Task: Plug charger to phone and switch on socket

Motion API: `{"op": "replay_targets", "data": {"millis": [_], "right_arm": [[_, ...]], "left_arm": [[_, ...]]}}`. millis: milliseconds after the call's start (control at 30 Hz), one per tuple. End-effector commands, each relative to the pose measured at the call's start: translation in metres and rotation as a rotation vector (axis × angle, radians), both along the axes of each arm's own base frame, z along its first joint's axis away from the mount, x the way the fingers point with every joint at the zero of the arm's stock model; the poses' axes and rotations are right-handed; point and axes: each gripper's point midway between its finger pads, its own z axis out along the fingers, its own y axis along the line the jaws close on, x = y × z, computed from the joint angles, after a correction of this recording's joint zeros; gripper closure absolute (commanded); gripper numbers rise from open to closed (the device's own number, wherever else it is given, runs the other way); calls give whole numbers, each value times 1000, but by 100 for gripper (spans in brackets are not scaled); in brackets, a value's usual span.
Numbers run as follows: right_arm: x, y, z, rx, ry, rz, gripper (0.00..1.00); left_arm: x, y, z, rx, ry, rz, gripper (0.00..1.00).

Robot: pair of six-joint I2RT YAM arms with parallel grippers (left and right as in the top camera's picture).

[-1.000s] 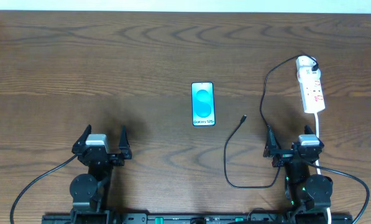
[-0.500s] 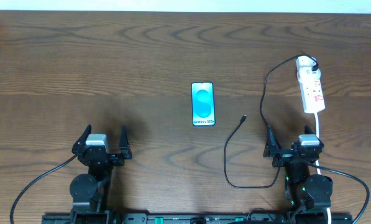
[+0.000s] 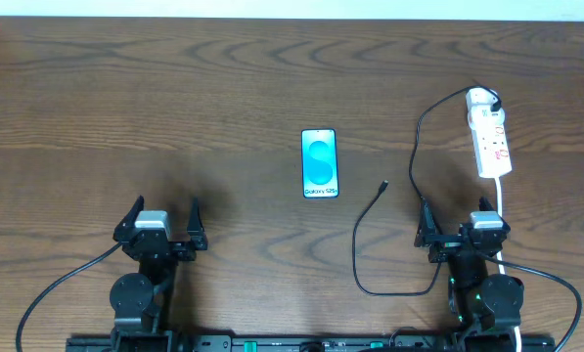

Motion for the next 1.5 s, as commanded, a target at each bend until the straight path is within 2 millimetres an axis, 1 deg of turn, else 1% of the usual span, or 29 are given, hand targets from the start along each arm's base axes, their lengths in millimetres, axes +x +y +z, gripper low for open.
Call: {"op": "replay_targets", "data": {"millis": [0,67,100,133,200,300,333,367,433,500,533,600,667,700,800,833,867,900,933,967,1000,1033,1067,1100,1167,1200,1300,1367,1467], "right_arm": [[0,-3,-1,-13,1,-12,1],[0,-3,-1,-13,1,-12,1],[0,-3,-1,-13,1,-12,1],[0,-3,-1,-13,1,-12,1],[0,-3,-1,-13,0,-12,1],[0,-3,-1,-12,1,-12,1],[0,-3,-1,-12,1,-12,1],[0,-3,-1,-13,1,-12,1],[0,-3,-1,-12,1,-12,1],[0,-3,-1,-12,1,-12,1],[0,-3,-1,-12,1,-12,1],[0,-3,-1,-12,1,-12,1],[0,-3,-1,-13,1,-12,1],[0,-3,-1,-13,1,-12,1],[0,-3,-1,-13,1,-12,1],[0,-3,-1,-13,1,-12,1],[0,-3,-1,-12,1,-12,1],[0,-3,-1,-13,1,-12,1],[0,-3,-1,-13,1,-12,1],[0,-3,-1,-13,1,-12,1],[0,-3,-1,-12,1,-12,1],[0,-3,-1,-13,1,-12,1],[0,-3,-1,-12,1,-12,1],[0,-3,-1,-13,1,-12,1],[0,-3,-1,-12,1,-12,1],[0,-3,-1,-13,1,-12,1],[0,-3,-1,-13,1,-12,1],[0,-3,-1,-13,1,-12,1],[0,-3,-1,-13,1,-12,1]], "left_arm": [[-9,-47,-8,-219,59,-258,6],[-19,-70,-5,-326,91,-391,6],[-25,-82,1,-378,95,-467,6],[-29,-89,13,-410,67,-523,6],[-34,-95,42,-422,-34,-588,6],[-48,-94,102,-357,-307,-639,6],[-56,-86,134,-334,-452,-614,6],[-61,-79,152,-338,-519,-579,6],[-65,-70,174,-343,-572,-534,6],[-68,-70,190,-315,-578,-524,6],[-68,-70,193,-309,-573,-521,6],[-63,-70,205,-313,-524,-509,6],[-54,-70,214,-328,-446,-495,6],[-47,-71,219,-339,-373,-487,6],[-24,-77,223,-297,-80,-462,6],[-11,-70,217,-304,81,-392,6],[-4,-60,210,-320,214,-308,6],[-1,-54,205,-324,284,-261,6],[3,-49,200,-327,427,-206,6],[9,-53,200,-345,511,-216,6],[13,-63,202,-378,561,-269,6],[12,-78,198,-423,641,-348,6],[13,-81,194,-437,671,-362,6],[21,-89,191,-461,696,-405,6],[31,-88,169,-488,798,-350,6],[34,-88,162,-486,827,-329,6],[42,-95,129,-426,968,-232,6],[45,-95,114,-370,1041,-141,6],[53,-110,102,-235,1149,-79,6]]}}
